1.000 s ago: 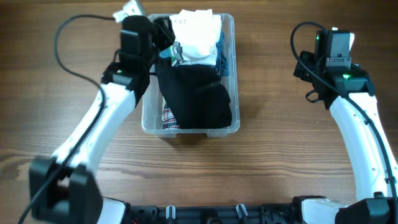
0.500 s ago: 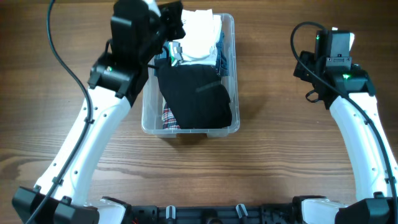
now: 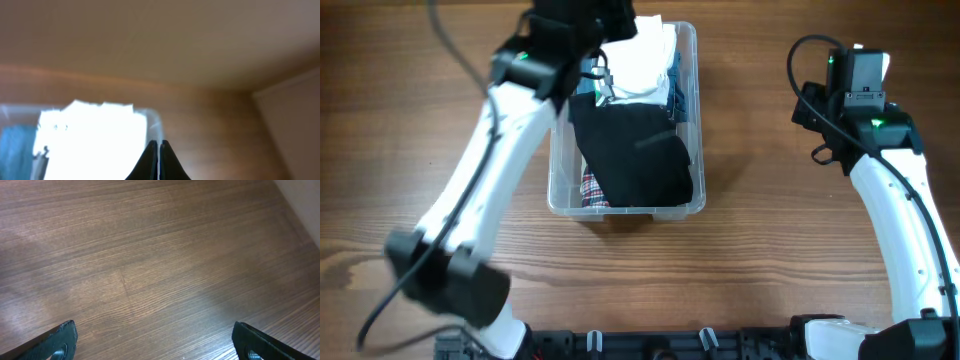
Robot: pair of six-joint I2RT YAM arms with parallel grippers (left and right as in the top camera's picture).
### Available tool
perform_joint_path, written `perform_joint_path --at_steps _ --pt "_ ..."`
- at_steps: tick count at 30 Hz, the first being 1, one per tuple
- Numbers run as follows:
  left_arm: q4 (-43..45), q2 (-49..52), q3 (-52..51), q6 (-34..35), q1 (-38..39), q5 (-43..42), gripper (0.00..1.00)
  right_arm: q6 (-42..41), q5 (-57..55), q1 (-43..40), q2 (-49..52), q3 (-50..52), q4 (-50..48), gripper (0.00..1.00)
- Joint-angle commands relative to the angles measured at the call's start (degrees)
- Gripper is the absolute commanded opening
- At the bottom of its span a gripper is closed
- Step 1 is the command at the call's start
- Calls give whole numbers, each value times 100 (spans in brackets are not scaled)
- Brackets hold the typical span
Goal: Pack container
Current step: 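Open the left gripper and press the white t-shirt down in the bin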
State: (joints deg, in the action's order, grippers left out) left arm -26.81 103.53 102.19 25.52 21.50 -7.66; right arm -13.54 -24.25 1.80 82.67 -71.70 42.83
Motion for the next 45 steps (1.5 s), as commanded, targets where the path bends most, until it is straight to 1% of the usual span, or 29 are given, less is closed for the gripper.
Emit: perform_joint_path --at_steps 1,12,16,21,27,31,35,40,41,45 --pt "-140 737 15 -151 79 -105 4 2 33 -11 37 4 -11 100" --pt "-1248 2444 15 -131 74 -26 4 2 33 -11 37 4 -11 100" --pt "-1244 2393 42 -129 74 -26 4 7 33 -11 37 4 -11 100" --pt "-1244 1978 361 -109 79 -24 4 2 33 -11 37 4 -11 99" --pt "-748 1569 455 -107 92 -24 4 4 33 -11 37 4 -11 100" --pt "-525 1598 455 -107 90 -17 5 4 31 -11 37 4 -11 100" --pt "-105 1650 455 87 96 -20 5 4 33 -11 37 4 -11 100" --pt "365 1655 455 109 131 -17 5 4 33 -11 37 4 -11 100" --pt "511 1709 455 105 153 35 5 2 33 -11 37 4 -13 100" --pt "649 1878 455 107 170 321 6 4 33 -11 39 4 -11 100"
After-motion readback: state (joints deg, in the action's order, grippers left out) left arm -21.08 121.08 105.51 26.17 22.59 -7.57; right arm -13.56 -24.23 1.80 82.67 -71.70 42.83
